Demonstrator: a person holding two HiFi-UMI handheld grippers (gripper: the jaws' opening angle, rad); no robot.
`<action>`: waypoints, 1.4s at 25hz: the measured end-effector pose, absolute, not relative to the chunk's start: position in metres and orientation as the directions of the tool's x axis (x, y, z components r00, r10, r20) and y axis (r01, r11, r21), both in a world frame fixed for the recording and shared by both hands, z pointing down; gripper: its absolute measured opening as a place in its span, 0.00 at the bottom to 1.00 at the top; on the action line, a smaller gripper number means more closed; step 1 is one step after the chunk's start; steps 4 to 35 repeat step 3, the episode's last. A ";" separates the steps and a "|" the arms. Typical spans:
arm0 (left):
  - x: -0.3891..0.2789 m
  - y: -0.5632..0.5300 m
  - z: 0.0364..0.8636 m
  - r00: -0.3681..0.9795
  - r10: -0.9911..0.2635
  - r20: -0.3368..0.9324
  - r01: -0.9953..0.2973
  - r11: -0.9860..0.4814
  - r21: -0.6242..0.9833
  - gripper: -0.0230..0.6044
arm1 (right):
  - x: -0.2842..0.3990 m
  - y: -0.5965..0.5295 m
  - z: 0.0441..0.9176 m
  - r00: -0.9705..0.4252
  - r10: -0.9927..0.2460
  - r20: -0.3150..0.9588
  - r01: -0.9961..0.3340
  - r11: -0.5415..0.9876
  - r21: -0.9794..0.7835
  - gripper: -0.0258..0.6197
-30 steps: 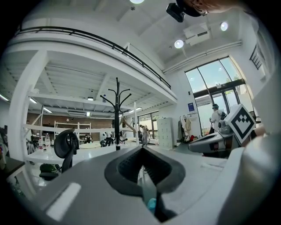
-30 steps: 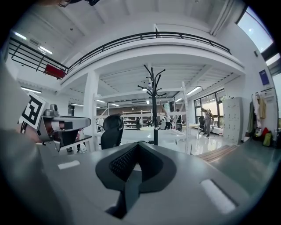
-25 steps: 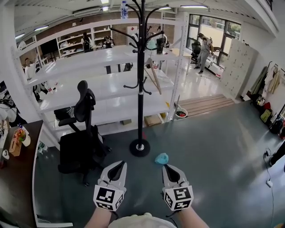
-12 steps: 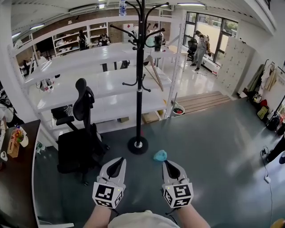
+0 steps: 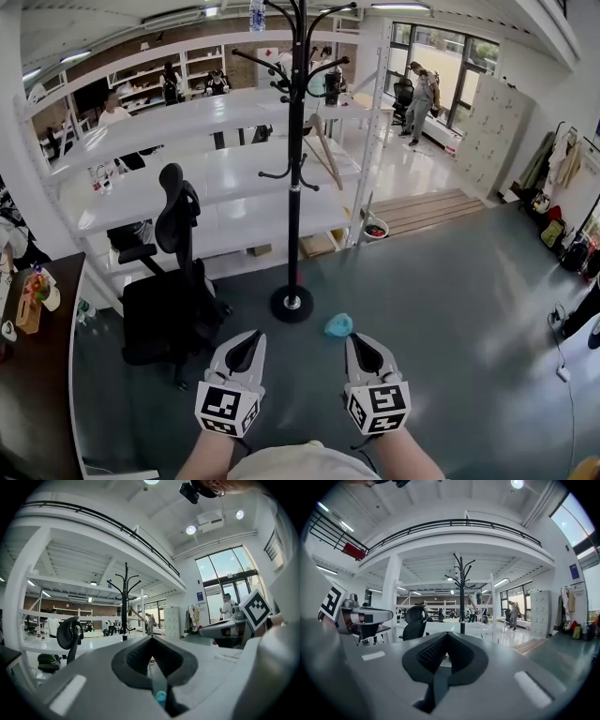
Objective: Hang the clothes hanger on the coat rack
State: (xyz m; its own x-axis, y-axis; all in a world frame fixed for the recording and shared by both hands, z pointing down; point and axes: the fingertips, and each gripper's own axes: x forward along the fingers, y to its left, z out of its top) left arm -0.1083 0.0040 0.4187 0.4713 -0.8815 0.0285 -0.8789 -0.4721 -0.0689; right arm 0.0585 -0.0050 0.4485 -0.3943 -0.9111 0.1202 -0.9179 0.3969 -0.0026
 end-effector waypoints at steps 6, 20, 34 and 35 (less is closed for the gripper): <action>-0.113 0.004 0.422 0.470 -0.882 0.039 -0.879 -0.471 -0.070 0.04 | 0.054 -0.003 0.446 -0.395 -0.912 0.115 -0.918 0.397 -0.004 0.08; -0.113 0.004 0.422 0.470 -0.882 0.039 -0.879 -0.471 -0.070 0.04 | 0.054 -0.003 0.446 -0.395 -0.912 0.115 -0.918 0.397 -0.004 0.08; -0.113 0.004 0.422 0.470 -0.882 0.039 -0.879 -0.471 -0.070 0.04 | 0.054 -0.003 0.446 -0.395 -0.912 0.115 -0.918 0.397 -0.004 0.08; -0.113 0.004 0.422 0.470 -0.882 0.039 -0.879 -0.471 -0.070 0.04 | 0.054 -0.003 0.446 -0.395 -0.912 0.115 -0.918 0.397 -0.004 0.08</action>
